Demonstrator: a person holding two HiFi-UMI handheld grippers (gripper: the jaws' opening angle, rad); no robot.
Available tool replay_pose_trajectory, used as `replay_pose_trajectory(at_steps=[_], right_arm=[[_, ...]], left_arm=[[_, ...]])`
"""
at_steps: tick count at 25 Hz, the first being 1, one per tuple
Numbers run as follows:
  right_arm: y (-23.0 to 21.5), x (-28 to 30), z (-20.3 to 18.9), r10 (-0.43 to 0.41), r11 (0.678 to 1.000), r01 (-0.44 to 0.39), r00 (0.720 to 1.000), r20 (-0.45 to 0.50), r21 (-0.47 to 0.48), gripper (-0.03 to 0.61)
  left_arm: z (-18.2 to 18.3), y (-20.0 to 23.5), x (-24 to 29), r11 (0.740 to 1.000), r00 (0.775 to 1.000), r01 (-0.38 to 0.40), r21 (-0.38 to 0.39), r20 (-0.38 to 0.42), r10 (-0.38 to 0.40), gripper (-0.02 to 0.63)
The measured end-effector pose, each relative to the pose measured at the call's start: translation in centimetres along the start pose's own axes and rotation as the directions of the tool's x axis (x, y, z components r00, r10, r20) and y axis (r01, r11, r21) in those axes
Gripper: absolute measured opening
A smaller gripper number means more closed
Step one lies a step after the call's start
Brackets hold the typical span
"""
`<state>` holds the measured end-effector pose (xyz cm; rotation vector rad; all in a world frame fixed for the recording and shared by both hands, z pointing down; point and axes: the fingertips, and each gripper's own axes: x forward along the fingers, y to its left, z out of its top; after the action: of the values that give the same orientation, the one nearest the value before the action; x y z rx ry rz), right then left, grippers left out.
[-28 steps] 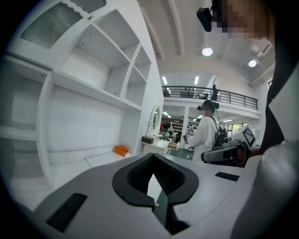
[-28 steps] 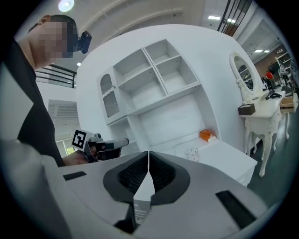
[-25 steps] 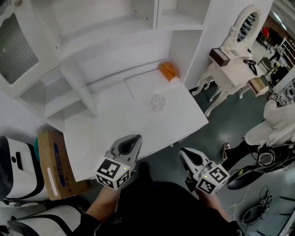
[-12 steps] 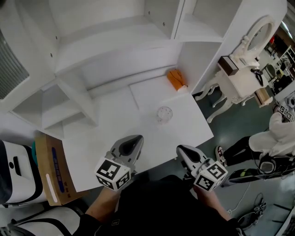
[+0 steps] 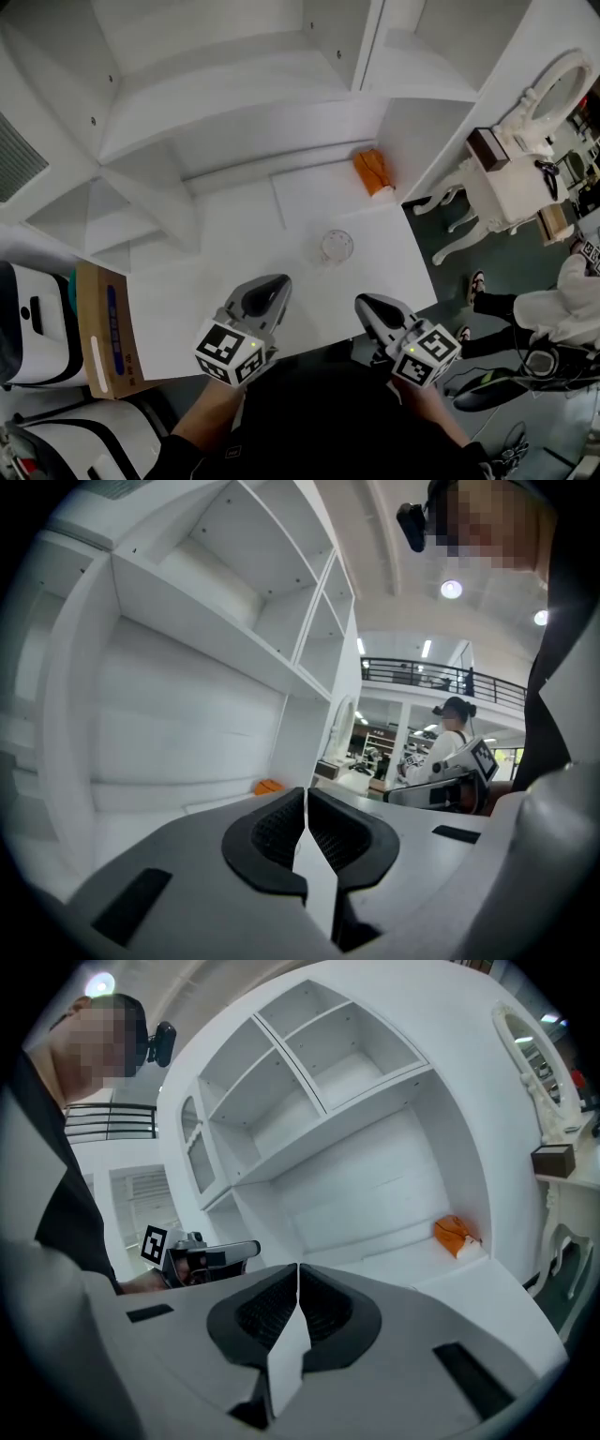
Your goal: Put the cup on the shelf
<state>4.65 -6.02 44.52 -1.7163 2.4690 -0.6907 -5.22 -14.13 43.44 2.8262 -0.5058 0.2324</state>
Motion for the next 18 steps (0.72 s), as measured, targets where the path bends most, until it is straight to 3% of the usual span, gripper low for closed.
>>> replay_pose_trajectory(at_steps=[3,7,13,18], right_arm=[[-2.0,-0.4,0.5,0.056,0.998,-0.056,0.998,-0.031,-0.003,0.017],[-5.1,-1.1,0.5,0.124,0.992,-0.123,0.990,-0.069,0.015,0.017],[-9.1,-1.0,-1.3,0.185,0.983,-0.182,0.969,-0.162,0.032,0.017],[-9.8,1.2,-0.2,0.159,0.986,-0.154,0.980,-0.116,0.057,0.017]], left_arm=[[-0.5,-0.3,1.7,0.997,0.998,-0.066,-0.033,-0.002,0.066,0.014],[-1.5,-1.0,4.2,0.992,0.992,-0.124,-0.011,-0.019,0.124,0.014],[-1.9,-2.4,7.3,0.995,0.995,-0.098,0.005,0.002,0.098,0.033],[-3.2,-2.7,9.0,1.000,1.000,0.007,-0.003,-0.008,-0.007,0.100]])
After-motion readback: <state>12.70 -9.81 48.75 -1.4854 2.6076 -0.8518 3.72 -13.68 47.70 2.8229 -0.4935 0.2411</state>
